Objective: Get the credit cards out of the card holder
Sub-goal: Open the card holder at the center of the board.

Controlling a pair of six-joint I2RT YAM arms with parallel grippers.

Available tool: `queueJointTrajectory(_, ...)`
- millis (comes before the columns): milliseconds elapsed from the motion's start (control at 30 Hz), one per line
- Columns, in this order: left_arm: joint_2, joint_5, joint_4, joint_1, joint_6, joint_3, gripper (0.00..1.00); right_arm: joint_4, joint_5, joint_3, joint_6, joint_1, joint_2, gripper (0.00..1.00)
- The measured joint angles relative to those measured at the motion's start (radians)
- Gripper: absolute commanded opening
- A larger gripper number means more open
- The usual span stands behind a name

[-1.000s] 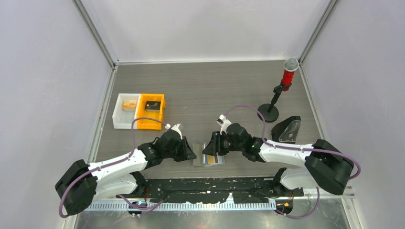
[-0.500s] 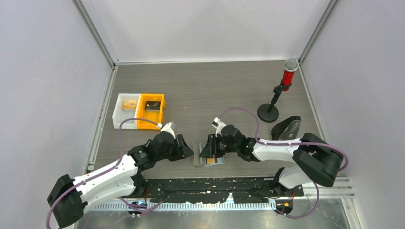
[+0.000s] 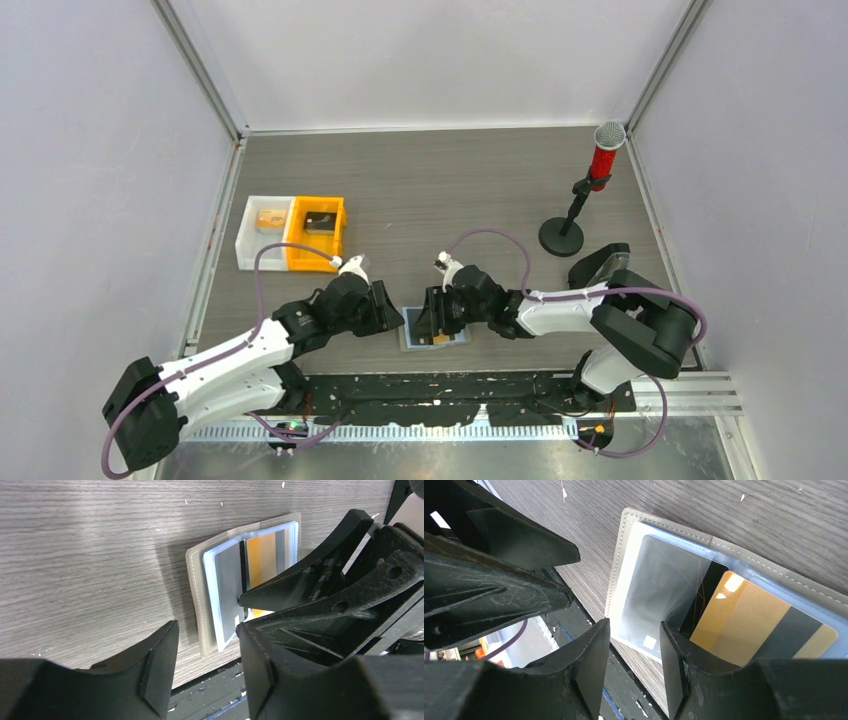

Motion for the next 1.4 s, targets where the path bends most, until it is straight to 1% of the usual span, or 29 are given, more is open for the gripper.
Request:
queueJointTrajectory(100, 0.019, 0.003, 0.001, 0.0, 0.014, 0.01, 0.34, -0.008, 0.003, 0.0, -0.002, 0.0, -0.011, 0.46)
queueJointTrajectory(233, 0.037, 0.026, 0.011, 0.0, 0.022, 0.025, 0.26, -0.052, 0.022, 0.0, -0.013, 0.0, -0.068, 0.42)
queueJointTrajectory(433, 0.055, 0.077, 0.037, 0.0, 0.03, 0.044, 0.25, -0.115, 0.079, 0.0, -0.039, 0.0, -0.142, 0.34)
queueJointTrajectory(567, 0.062, 0.099, 0.053, 0.0, 0.034, 0.052, 0.27, -0.14, 0.103, 0.0, -0.051, 0.001, -0.147, 0.31)
queueJointTrajectory(767, 0.062, 0.137, 0.064, 0.0, 0.032, 0.054, 0.27, -0.159, 0.118, 0.0, -0.06, 0.001, -0.146, 0.3)
queueJointTrajectory(967, 0.069, 0.196, 0.114, -0.006, 0.029, 0.085, 0.17, -0.138, 0.112, 0.0, -0.061, 0.002, -0.1, 0.3)
queueJointTrajectory(1100, 0.14, 0.238, 0.167, -0.006, 0.031, 0.102, 0.1, -0.132, 0.11, 0.0, -0.058, 0.005, -0.061, 0.3)
queueJointTrajectory(1233, 0.237, 0.261, 0.185, -0.006, 0.04, 0.105, 0.07, -0.133, 0.112, 0.0, -0.058, 0.005, -0.05, 0.3)
queueJointTrajectory(1400, 0.283, 0.237, 0.187, -0.006, 0.05, 0.105, 0.05, -0.152, 0.136, -0.006, -0.061, 0.005, -0.072, 0.3)
